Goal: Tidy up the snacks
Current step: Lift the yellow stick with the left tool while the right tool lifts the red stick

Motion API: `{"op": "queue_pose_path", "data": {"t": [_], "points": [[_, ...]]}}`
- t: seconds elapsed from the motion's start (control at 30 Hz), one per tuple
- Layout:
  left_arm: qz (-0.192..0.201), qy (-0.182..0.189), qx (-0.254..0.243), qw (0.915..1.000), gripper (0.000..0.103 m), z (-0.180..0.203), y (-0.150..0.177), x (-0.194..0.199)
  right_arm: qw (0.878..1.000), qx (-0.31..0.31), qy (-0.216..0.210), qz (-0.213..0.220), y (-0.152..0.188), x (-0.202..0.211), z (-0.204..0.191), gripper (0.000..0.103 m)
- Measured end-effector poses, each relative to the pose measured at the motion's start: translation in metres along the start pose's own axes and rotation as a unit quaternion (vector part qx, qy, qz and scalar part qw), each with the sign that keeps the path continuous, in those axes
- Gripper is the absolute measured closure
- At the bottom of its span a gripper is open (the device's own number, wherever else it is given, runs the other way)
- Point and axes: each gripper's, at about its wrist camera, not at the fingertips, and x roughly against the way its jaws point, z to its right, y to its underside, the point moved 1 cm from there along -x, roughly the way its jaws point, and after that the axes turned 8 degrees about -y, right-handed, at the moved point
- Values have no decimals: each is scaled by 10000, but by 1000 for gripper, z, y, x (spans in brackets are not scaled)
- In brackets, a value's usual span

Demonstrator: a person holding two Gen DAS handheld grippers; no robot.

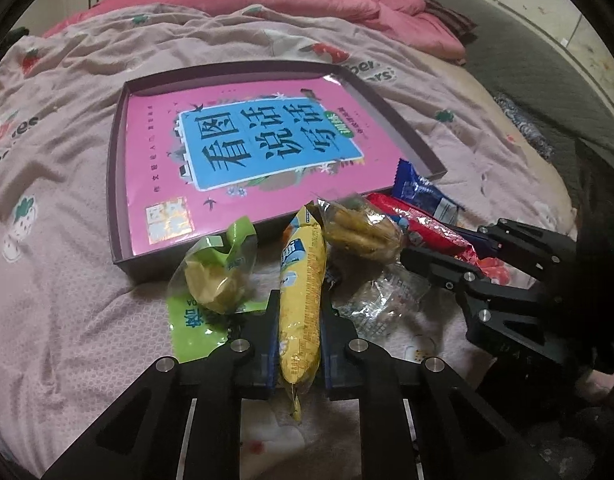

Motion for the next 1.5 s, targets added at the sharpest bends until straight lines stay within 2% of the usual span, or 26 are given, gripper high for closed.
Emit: {"op": "queue_pose_path", "data": {"t": [0.13, 0.33, 0.67, 0.87, 1.0, 1.1, 1.2, 1.4, 1.5], "points": [[169, 165, 89, 9997, 87, -4, -1, 12, 9995, -164, -100, 260, -2, 14, 6, 79], [382, 279, 206, 9987, 87, -6, -3, 24, 9989, -257, -191, 334, -5, 20, 9, 81], [414, 307, 235, 9984, 87, -9, -4, 25, 9993, -264, -134, -229, -1, -6, 8, 80], [472, 333, 250, 9980, 87, -10, -5, 28, 9991, -209, -292, -219, -3, -11, 9, 81], [656, 365, 309, 9967, 87, -13, -7, 37, 9974, -488, -515, 86, -7, 5, 17, 81], [770, 411, 392, 9954, 87, -17, -9, 43, 9931, -759, -765, 472, -11, 25, 26, 81], [854, 392, 418, 9947, 87, -18, -12, 47, 9918, -804, -722, 684, -17, 35, 30, 81], [882, 367, 469, 9943, 87, -22, -16, 48, 9903, -718, -701, 956, -31, 46, 32, 83], [883, 352, 467, 9944, 87, -22, -16, 47, 9928, -630, -626, 801, -33, 44, 30, 83]]}}
